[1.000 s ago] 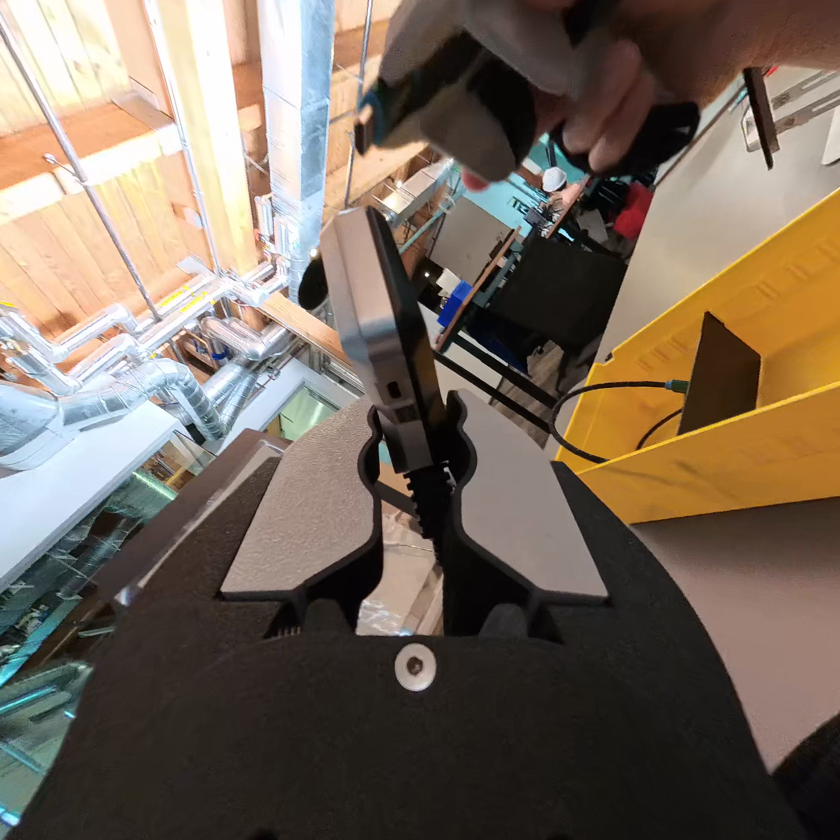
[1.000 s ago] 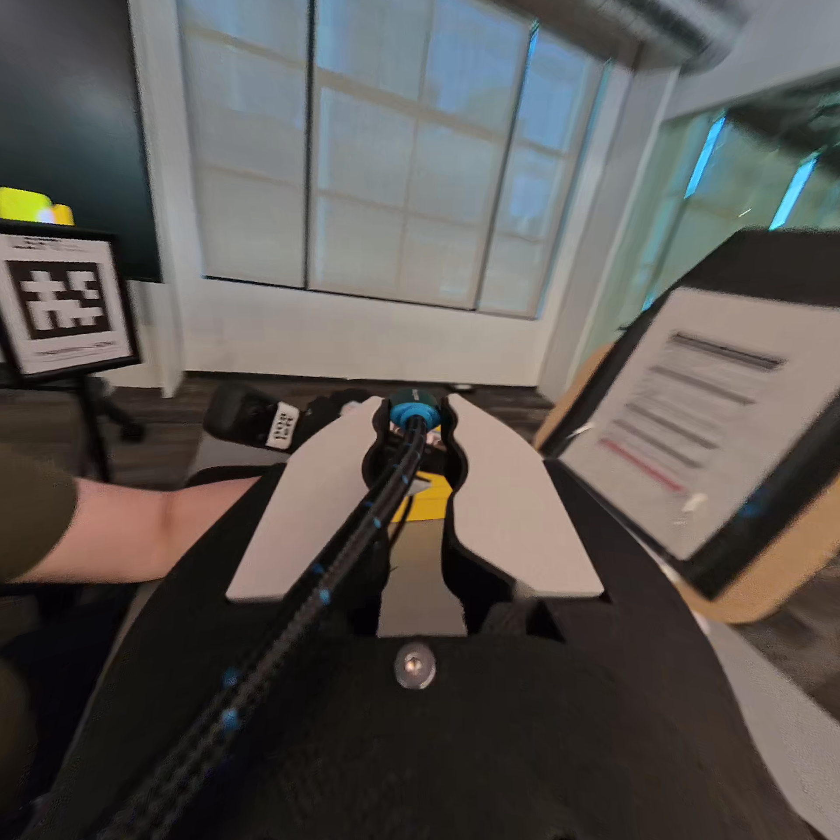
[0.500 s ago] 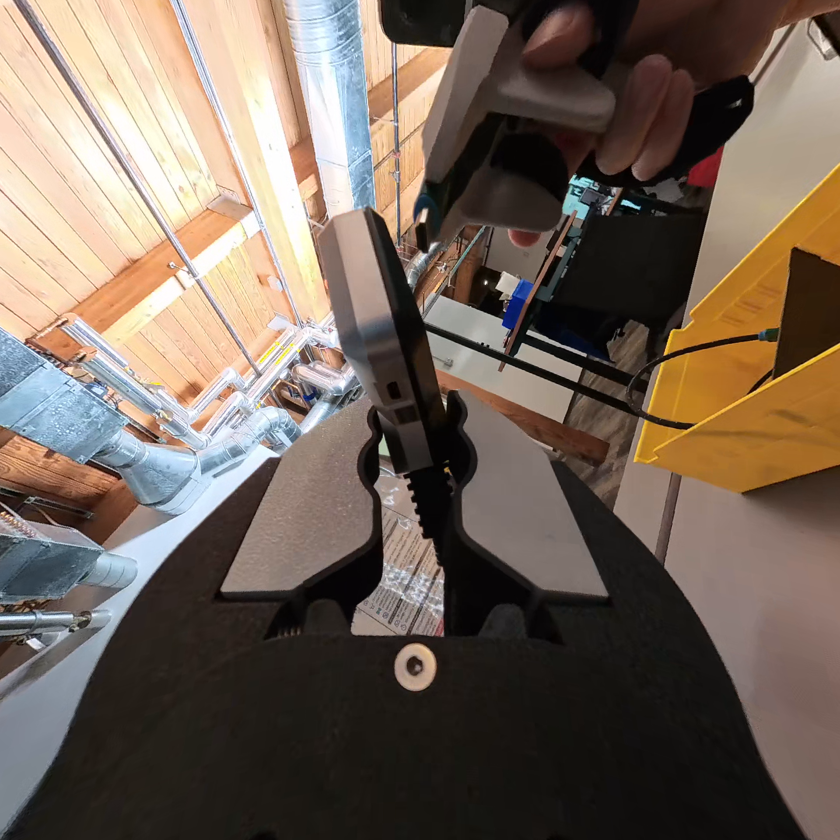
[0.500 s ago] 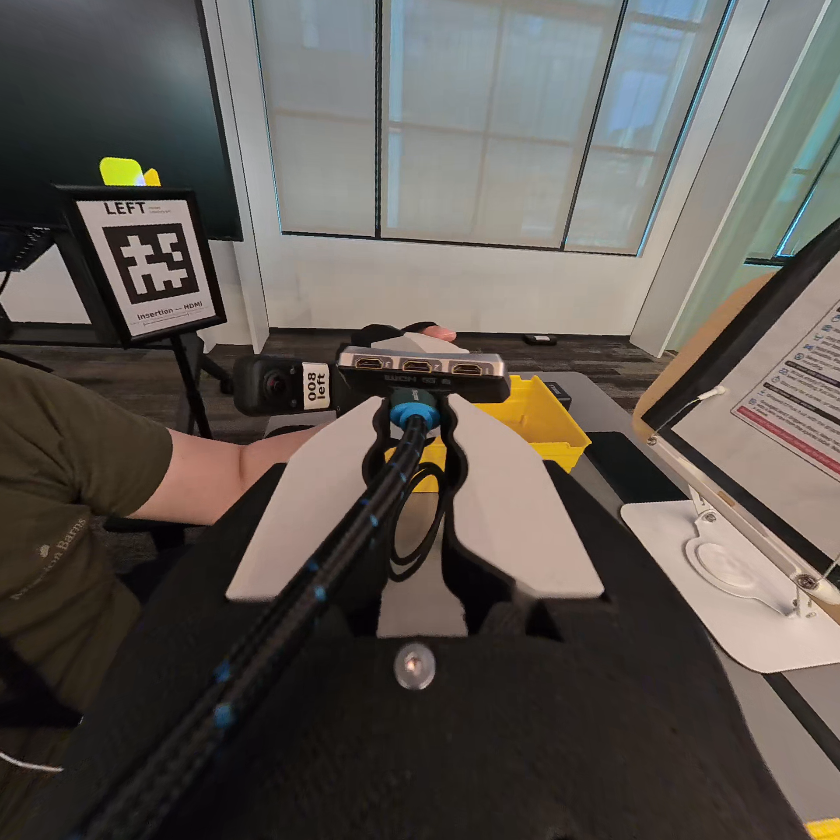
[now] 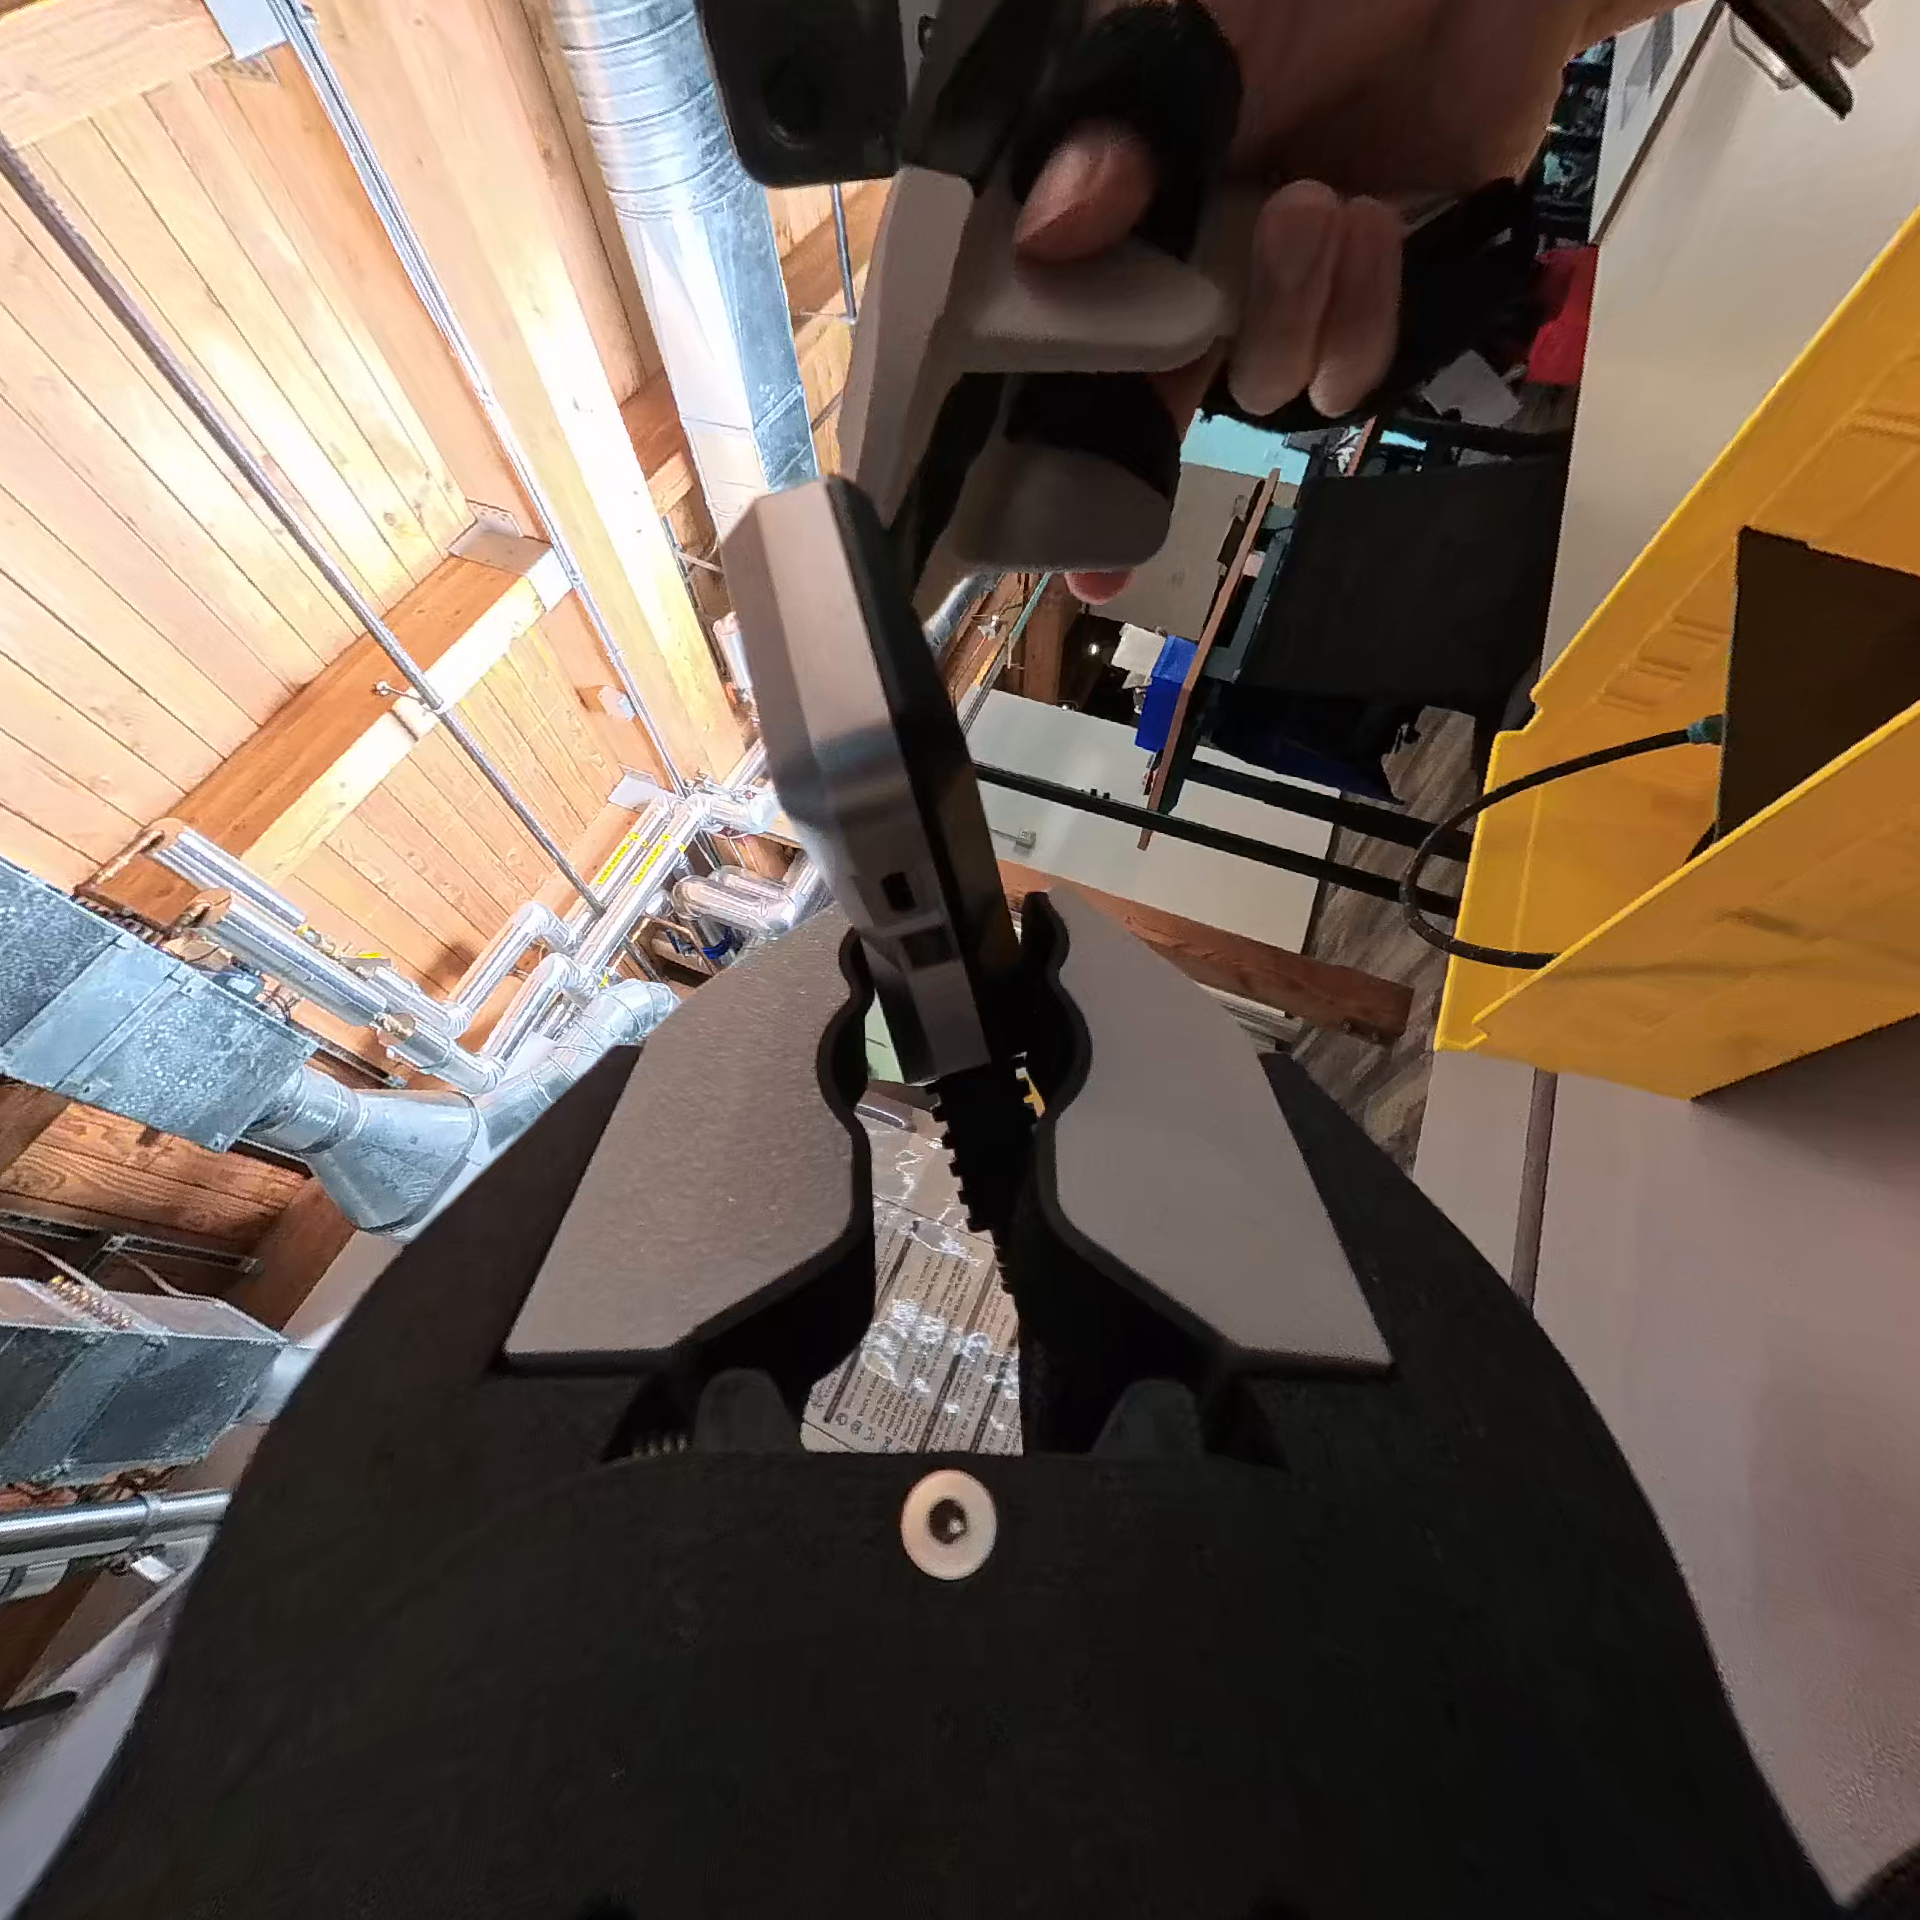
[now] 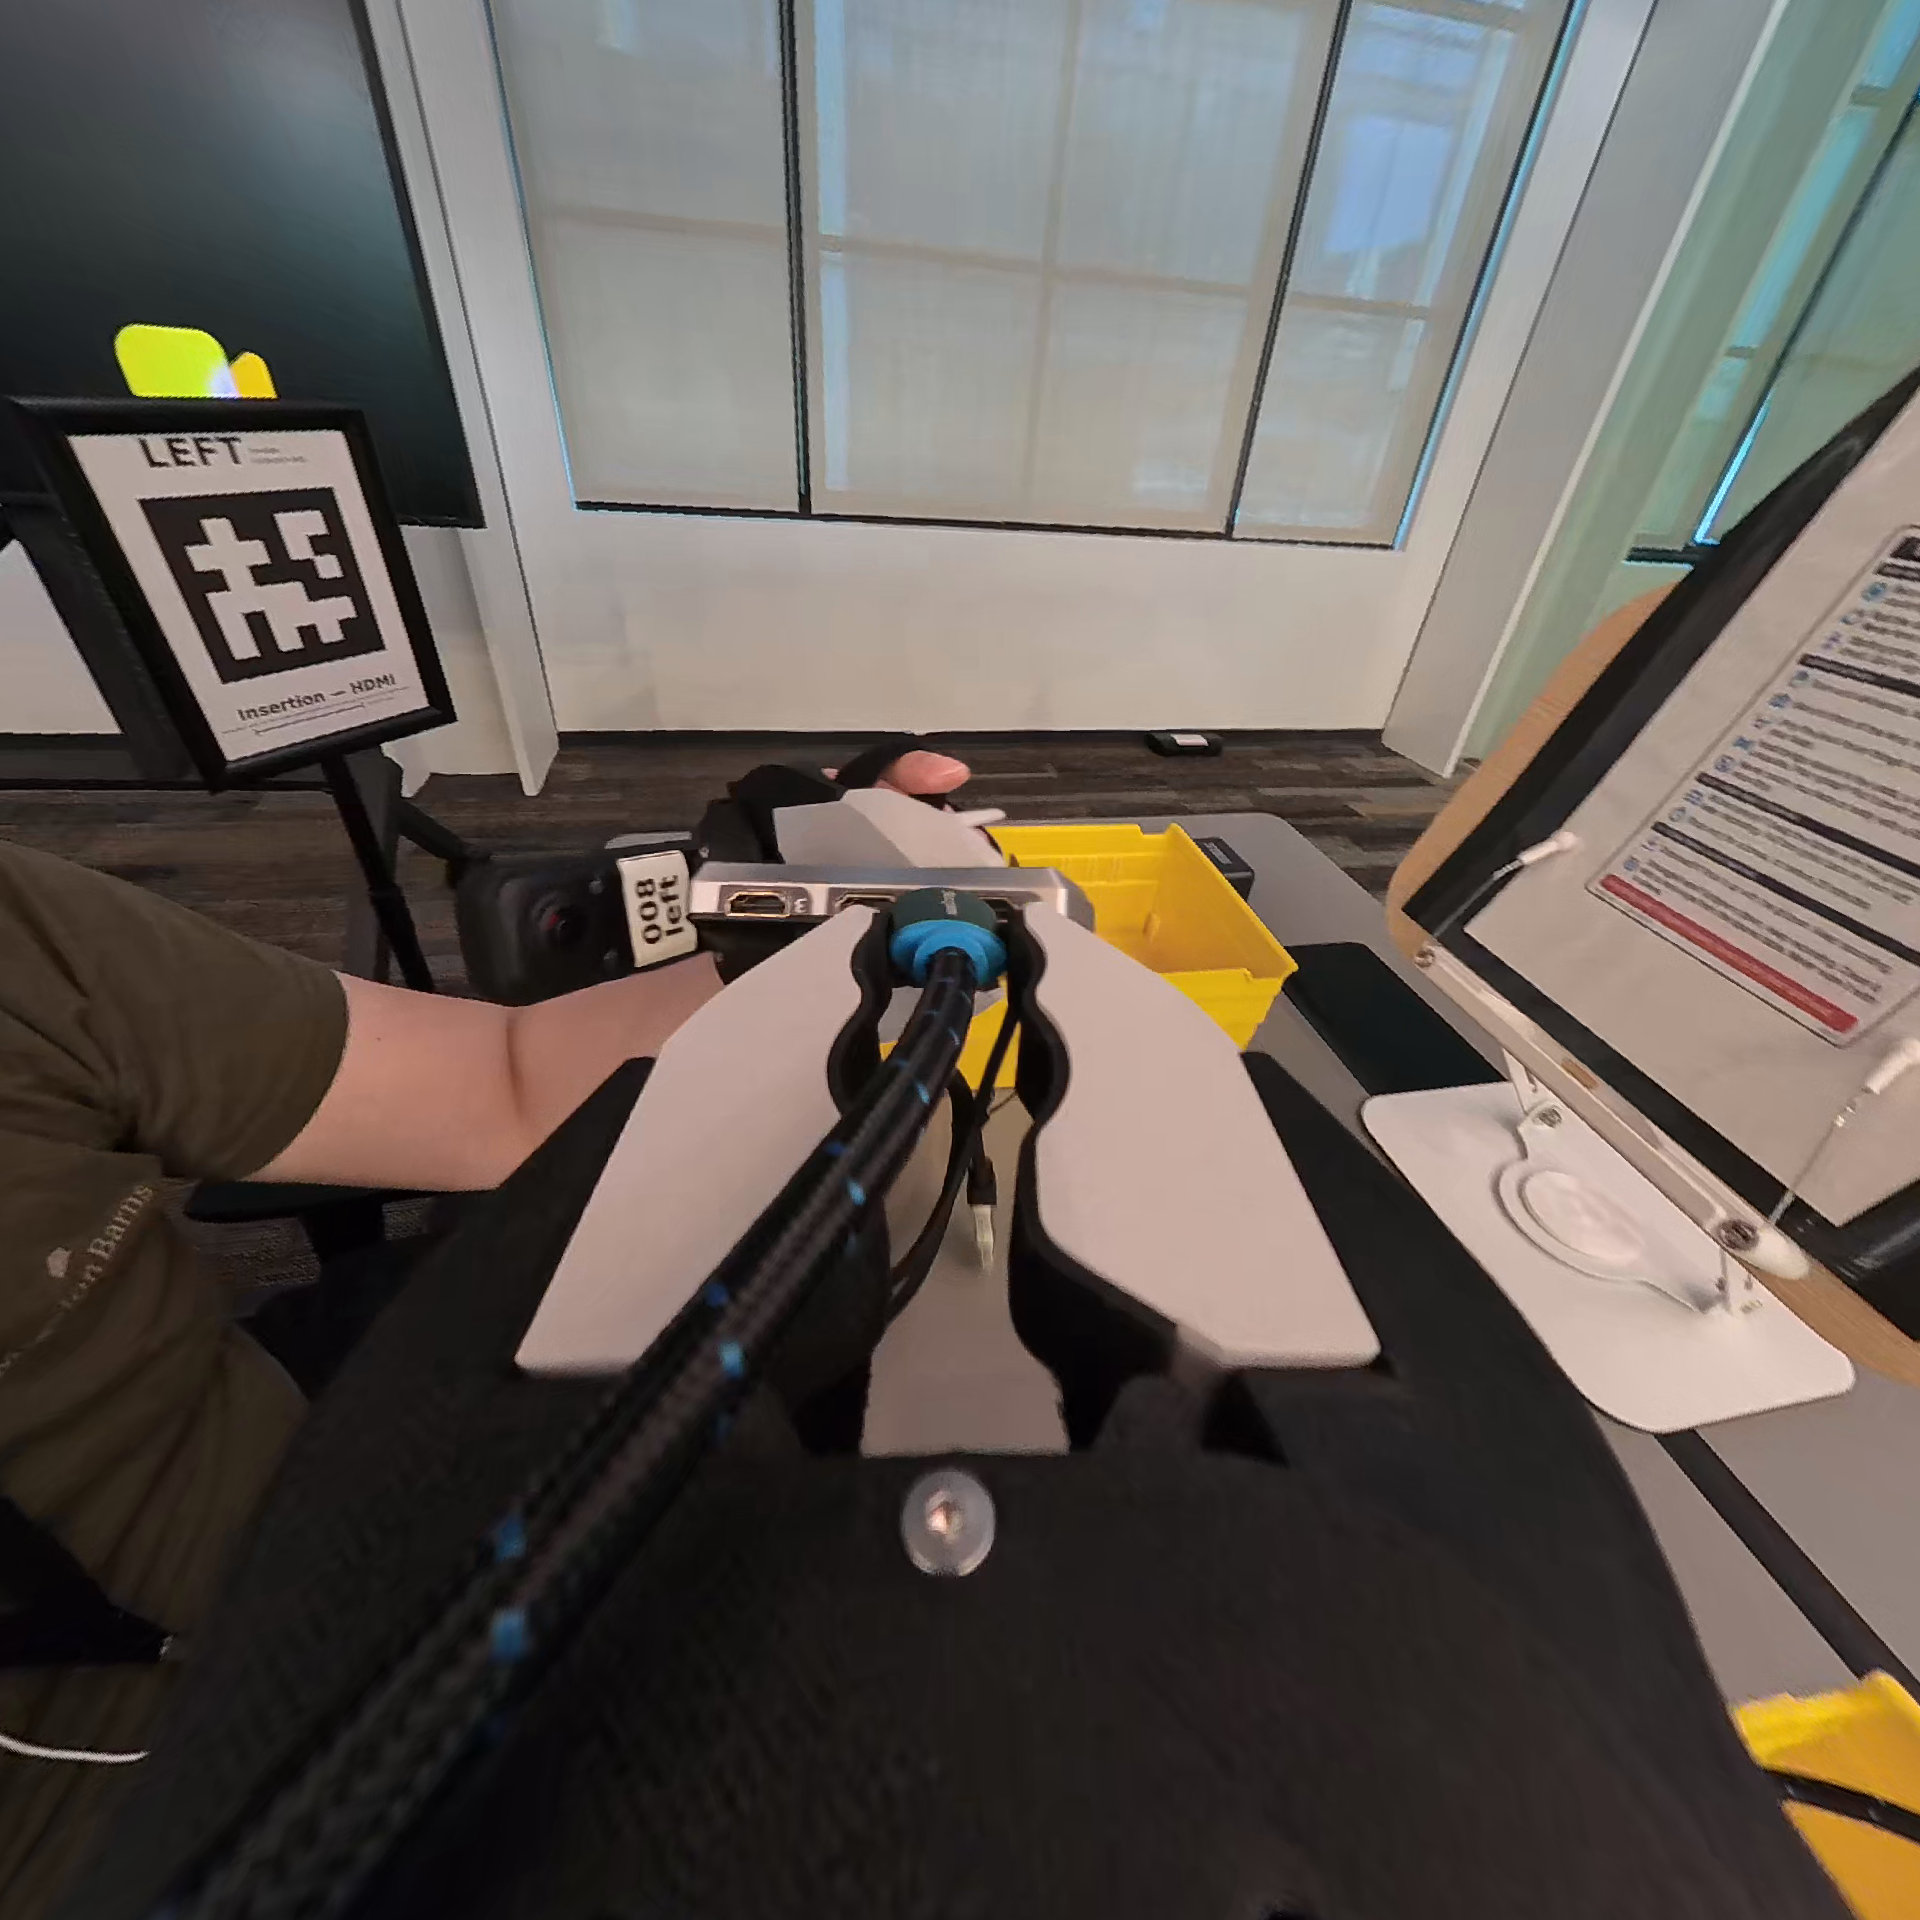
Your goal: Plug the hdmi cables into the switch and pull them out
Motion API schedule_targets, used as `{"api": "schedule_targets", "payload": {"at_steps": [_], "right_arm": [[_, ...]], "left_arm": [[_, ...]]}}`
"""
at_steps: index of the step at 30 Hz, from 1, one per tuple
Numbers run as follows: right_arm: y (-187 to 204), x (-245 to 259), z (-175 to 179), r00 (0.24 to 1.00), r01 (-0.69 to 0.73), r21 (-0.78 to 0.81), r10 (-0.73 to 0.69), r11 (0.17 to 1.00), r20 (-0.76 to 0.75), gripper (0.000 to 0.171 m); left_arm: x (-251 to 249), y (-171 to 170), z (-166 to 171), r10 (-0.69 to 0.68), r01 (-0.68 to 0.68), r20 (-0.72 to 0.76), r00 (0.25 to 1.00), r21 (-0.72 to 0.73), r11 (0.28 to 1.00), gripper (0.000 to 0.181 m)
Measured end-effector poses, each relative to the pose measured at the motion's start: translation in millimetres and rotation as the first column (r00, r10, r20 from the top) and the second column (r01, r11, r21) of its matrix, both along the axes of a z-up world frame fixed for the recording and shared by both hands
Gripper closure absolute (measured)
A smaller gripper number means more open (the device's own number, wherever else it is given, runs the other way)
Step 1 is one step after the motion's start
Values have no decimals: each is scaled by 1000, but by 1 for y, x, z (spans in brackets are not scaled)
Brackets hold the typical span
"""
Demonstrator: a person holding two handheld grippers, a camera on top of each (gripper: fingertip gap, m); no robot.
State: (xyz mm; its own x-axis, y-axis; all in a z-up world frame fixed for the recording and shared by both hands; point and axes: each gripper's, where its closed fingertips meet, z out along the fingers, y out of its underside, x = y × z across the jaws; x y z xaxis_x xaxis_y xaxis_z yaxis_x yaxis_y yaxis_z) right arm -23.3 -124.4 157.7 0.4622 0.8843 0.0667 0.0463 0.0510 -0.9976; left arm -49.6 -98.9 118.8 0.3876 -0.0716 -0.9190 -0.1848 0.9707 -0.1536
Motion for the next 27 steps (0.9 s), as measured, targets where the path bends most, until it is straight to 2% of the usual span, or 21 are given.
{"api": "schedule_targets", "payload": {"at_steps": [9, 27], "right_arm": [[13, 5, -11, 996, 58, 4, -58, 998, 63, 149], [14, 1, -17, 995, 52, -4, -51, 999, 91, 149]], "left_arm": [[6, 3, -8, 30, -30, -37, 999, 22, 999, 155], [6, 1, -9, 41, -39, -50, 998, 38, 999, 155]]}}
